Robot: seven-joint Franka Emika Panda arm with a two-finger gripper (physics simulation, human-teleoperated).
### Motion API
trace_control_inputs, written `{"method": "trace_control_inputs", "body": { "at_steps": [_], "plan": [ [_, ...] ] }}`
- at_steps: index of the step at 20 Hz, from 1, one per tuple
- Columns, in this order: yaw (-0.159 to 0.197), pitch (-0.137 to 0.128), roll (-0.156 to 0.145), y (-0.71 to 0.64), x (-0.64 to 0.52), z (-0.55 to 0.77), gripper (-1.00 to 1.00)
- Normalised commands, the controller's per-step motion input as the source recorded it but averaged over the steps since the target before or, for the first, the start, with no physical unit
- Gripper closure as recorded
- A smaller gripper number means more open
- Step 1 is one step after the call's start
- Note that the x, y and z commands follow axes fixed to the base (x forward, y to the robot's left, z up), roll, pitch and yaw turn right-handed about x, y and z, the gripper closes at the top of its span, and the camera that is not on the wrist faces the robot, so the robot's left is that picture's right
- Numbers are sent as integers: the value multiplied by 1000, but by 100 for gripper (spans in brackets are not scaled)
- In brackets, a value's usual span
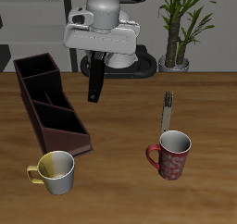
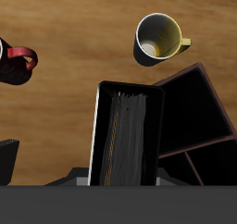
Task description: Place the black book into the right desk caddy's right compartment
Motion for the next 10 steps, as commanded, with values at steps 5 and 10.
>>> {"method": "trace_control_inputs", "body": {
  "at_steps": [5, 10],
  "plan": [
    [-20, -48, -9, -245, -435, 305, 100],
    [-39, -8, -10, -217, -269, 122, 100]
  ]
}}
